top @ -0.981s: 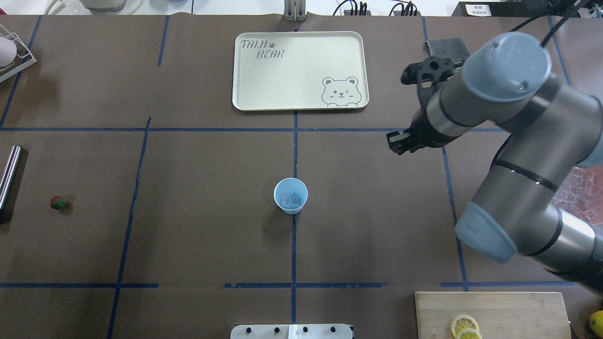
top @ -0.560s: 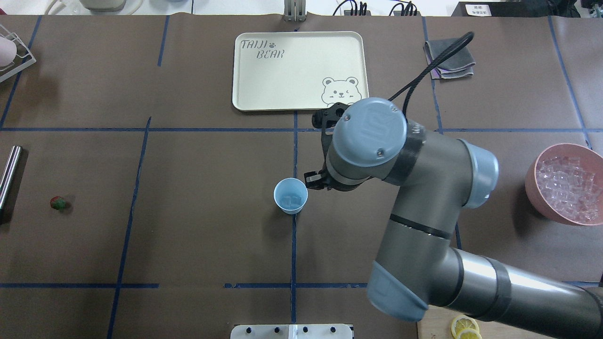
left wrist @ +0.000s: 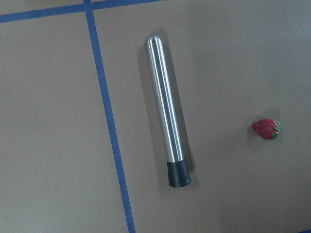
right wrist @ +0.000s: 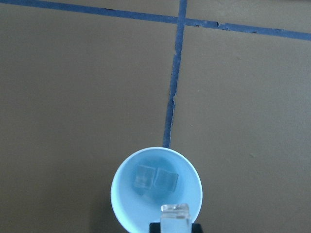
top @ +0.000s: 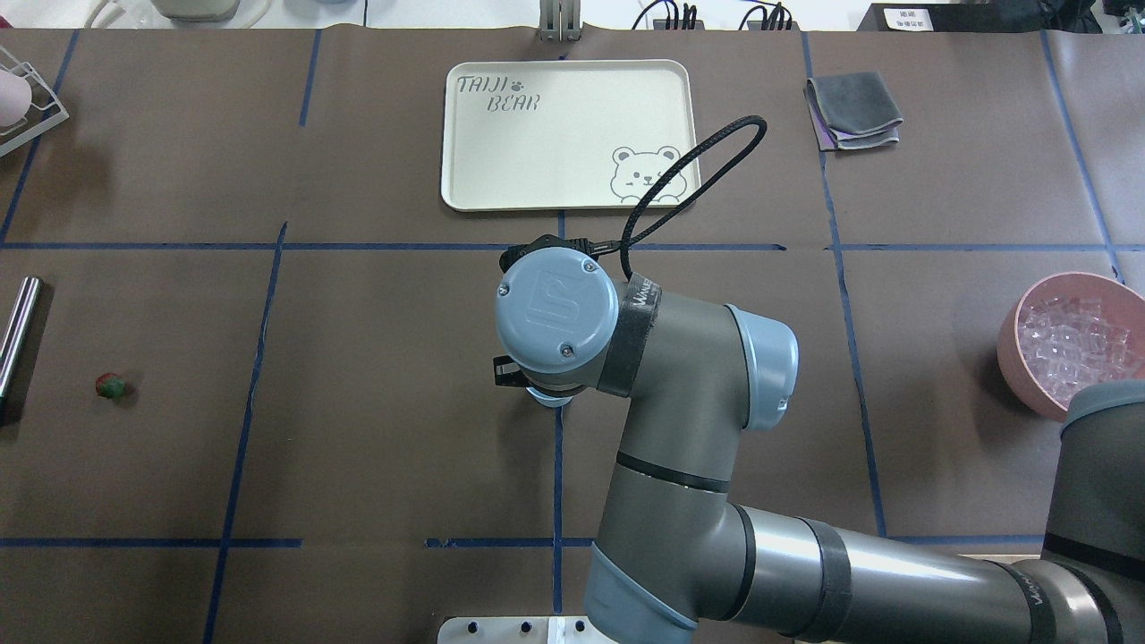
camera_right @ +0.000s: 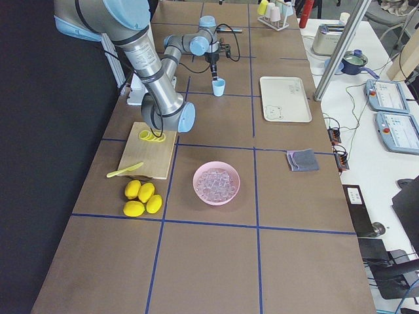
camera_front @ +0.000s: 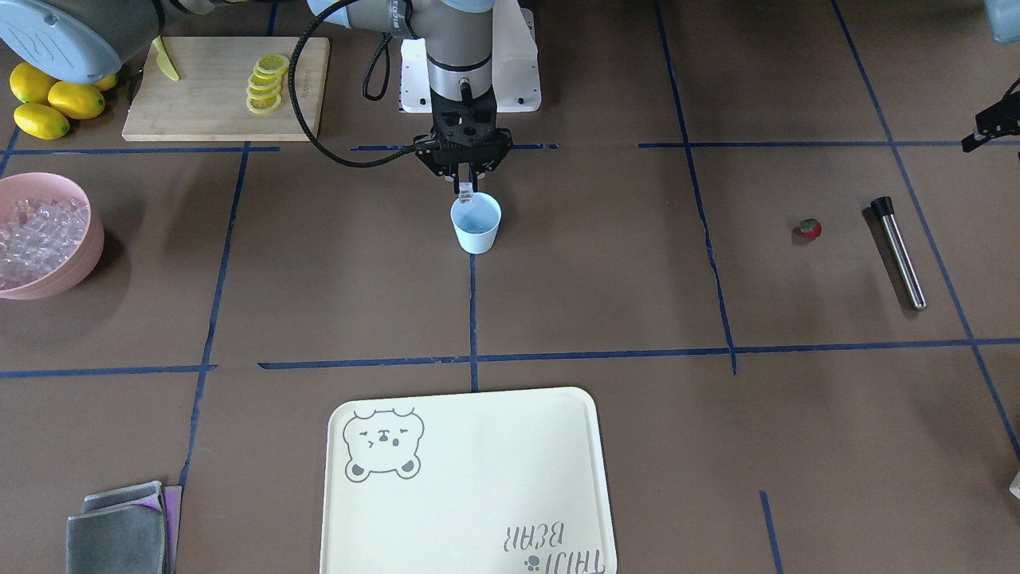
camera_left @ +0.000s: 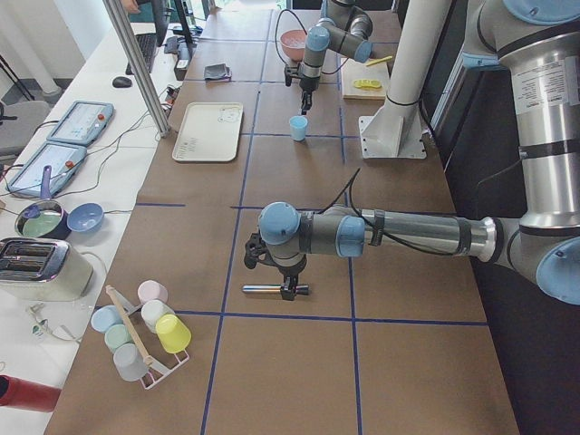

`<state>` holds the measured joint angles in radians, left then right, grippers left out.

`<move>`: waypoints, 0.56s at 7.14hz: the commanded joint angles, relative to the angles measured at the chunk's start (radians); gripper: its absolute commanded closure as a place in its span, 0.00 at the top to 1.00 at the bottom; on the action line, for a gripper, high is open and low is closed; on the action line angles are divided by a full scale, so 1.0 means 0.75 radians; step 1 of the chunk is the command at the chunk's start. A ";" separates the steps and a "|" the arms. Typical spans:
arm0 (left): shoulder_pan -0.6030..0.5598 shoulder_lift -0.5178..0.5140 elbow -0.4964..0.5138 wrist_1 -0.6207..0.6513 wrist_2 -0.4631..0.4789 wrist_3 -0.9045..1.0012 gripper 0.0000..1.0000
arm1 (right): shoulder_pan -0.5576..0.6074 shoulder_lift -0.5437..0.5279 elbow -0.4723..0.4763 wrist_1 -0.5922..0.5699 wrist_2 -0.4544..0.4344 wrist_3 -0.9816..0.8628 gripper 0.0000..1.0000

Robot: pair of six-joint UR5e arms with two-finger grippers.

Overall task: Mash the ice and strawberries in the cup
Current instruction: 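Open the right gripper to drop the ice cube into the cup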

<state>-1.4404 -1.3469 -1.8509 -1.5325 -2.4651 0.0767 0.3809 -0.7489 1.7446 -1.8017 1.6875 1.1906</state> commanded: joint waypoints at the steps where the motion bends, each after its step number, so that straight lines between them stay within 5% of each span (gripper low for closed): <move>1: 0.000 0.000 0.001 0.000 0.000 0.000 1.00 | -0.005 0.053 -0.084 0.003 -0.017 0.010 0.01; 2: 0.000 0.000 0.001 0.000 0.000 0.000 1.00 | -0.005 0.054 -0.084 0.003 -0.017 0.010 0.07; 4: 0.000 0.000 0.001 0.000 0.000 0.000 1.00 | -0.009 0.050 -0.082 0.003 -0.014 0.022 0.99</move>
<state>-1.4404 -1.3468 -1.8500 -1.5325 -2.4651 0.0767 0.3763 -0.7111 1.6831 -1.7994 1.6763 1.2008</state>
